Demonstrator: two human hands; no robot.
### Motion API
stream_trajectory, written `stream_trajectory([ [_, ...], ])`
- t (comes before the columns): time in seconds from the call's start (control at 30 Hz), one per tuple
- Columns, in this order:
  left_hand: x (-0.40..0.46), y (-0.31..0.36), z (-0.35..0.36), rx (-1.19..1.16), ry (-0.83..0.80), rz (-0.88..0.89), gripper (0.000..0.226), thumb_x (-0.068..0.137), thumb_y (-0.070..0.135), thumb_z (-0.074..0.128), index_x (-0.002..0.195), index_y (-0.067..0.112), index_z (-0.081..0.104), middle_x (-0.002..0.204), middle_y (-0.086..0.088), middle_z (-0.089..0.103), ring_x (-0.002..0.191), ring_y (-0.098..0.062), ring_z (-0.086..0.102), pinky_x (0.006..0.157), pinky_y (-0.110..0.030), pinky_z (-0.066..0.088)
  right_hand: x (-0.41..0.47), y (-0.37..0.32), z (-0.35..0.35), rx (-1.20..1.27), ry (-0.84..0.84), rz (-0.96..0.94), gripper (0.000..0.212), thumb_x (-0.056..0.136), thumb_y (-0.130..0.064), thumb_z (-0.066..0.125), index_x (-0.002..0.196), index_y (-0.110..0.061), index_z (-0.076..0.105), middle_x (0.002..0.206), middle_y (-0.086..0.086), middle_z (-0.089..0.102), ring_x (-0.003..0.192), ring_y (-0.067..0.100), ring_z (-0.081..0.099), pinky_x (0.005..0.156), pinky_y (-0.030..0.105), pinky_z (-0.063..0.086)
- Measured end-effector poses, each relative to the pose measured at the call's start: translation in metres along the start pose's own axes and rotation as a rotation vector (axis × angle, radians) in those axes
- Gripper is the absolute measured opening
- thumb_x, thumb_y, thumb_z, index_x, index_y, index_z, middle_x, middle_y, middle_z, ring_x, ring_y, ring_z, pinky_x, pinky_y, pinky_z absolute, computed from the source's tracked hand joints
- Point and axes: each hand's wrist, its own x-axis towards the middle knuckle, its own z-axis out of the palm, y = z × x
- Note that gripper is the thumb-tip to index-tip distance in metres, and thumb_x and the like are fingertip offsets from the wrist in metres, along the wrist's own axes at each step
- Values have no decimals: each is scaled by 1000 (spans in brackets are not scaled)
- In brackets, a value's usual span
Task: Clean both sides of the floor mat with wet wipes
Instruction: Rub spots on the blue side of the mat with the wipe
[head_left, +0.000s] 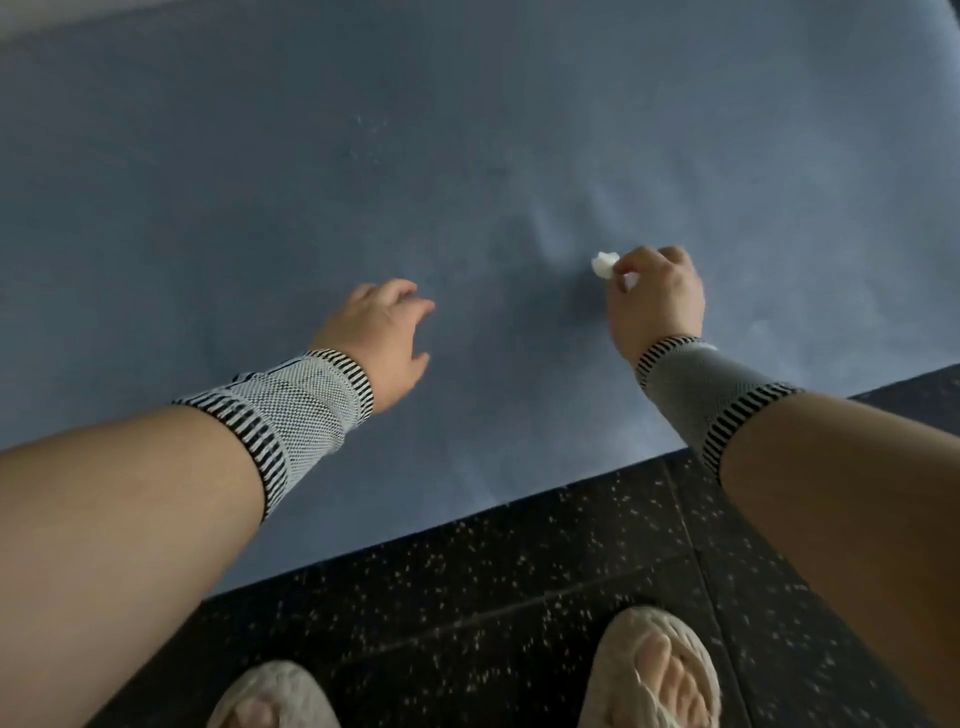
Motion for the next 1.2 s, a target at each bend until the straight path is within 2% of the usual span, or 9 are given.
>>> stream_trajectory([
  [0.07,12,-8,6,46,57,36,62,86,35,66,143,20,44,151,0,34,134,-26,32,109,-40,32,-6,-16,21,54,-48,-63,22,87,-12,55,103,-13,70,109,15,58,95,34,58,82,27,41],
  [0.2,32,-10,13,188,71,167,64,89,40,59,147,22,37,154,1,29,136,-25,29,110,-41,32,-44,-51,48,132,-243,-578,16,83,-6,61,92,-11,73,92,18,61,78,37,61,73,33,49],
  [0.3,34,-10,13,186,67,172,63,90,40,57,147,23,37,153,1,29,135,-24,30,110,-40,32,-40,-49,39,-58,-432,-814,14,85,-6,59,94,-9,70,91,18,58,77,34,59,68,32,44],
  [0.5,23,-7,21,194,63,135,59,92,42,52,147,29,34,156,2,22,139,-22,23,107,-41,30,19,3,7,-76,-36,-137,27,84,-4,54,100,-18,71,108,12,58,96,34,59,82,23,39],
  [0.7,31,-16,10,220,38,140,63,86,55,56,143,38,37,158,-1,18,141,-24,20,108,-42,29,-56,-55,41,-53,-437,-815,12,79,0,63,87,-6,69,85,19,58,72,36,59,62,33,43],
  [0.77,25,-14,15,225,57,90,65,87,57,53,146,38,32,158,-3,14,142,-25,16,107,-43,29,-23,-44,28,-41,-342,-763,16,77,6,65,88,-3,73,88,21,64,81,37,64,72,34,47],
  [0.9,28,-19,14,260,32,11,76,85,67,48,149,35,20,158,-5,12,142,-25,17,108,-48,28,31,-13,12,-222,-55,-206,25,84,-1,55,105,-6,66,108,18,56,97,39,58,82,32,43],
  [1.1,32,-16,1,218,7,17,76,79,69,58,143,36,33,154,-3,25,135,-27,31,105,-44,33,-42,-70,48,-88,-475,-838,21,79,2,59,94,-9,69,92,16,58,82,35,58,70,35,43],
  [1.2,32,-18,0,215,-43,15,80,79,67,59,147,38,28,157,-3,21,139,-26,27,108,-46,32,8,-51,30,-58,-309,-550,18,85,-2,60,97,-7,72,103,16,63,98,34,60,84,28,42],
])
